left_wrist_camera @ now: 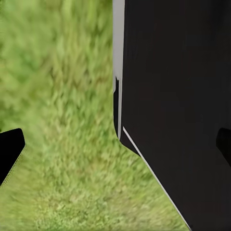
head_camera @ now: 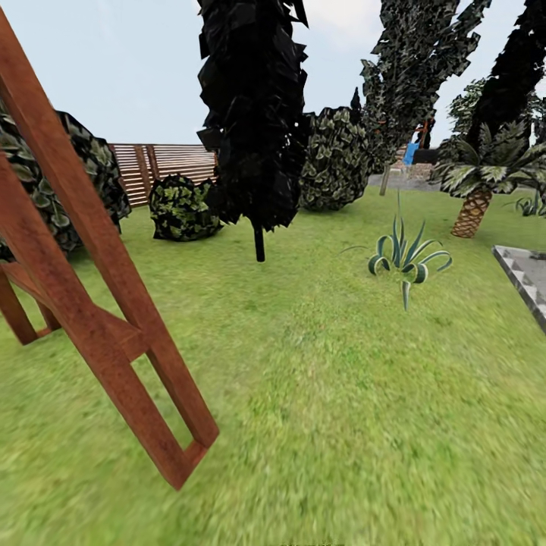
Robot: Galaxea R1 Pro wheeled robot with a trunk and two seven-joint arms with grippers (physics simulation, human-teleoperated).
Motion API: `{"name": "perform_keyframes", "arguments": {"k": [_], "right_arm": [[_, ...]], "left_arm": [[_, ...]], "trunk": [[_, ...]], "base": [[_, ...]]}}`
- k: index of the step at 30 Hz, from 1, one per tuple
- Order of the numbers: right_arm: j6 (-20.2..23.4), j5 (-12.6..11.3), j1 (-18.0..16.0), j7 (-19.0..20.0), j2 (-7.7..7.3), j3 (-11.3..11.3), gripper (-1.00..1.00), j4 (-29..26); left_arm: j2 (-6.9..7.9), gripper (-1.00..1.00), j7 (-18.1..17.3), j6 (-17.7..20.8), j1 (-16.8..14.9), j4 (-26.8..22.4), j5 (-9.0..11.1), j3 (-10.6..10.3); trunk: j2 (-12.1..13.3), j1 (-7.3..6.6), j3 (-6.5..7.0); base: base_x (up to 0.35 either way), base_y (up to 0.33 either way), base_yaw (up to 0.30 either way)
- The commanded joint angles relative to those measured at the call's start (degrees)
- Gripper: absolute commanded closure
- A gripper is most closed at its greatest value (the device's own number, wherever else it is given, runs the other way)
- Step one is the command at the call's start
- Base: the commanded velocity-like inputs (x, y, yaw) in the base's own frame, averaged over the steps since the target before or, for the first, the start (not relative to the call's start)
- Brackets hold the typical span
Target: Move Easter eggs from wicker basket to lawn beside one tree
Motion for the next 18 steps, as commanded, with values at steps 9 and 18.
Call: {"name": "perform_keyframes", "arguments": {"k": [9, 18], "right_arm": [[-0.21, -0.06, -0.04, -0.01, 0.13, -0.03, -1.0, 0.22], [-0.22, -0.16, -0.04, -0.01, -0.02, -0.03, -1.0, 0.3]], "left_arm": [[0.0, -1.0, 0.05, 0.02, 0.0, -0.02, 0.02, -0.01], [0.0, -1.0, 0.05, 0.02, 0.0, -0.02, 0.02, -0.02]], "trunk": [[-0.02, 0.0, -0.42], [-0.02, 0.0, -0.75]], "base": [[0.0, 0.0, -0.245], [0.0, 0.0, -0.251]]}}
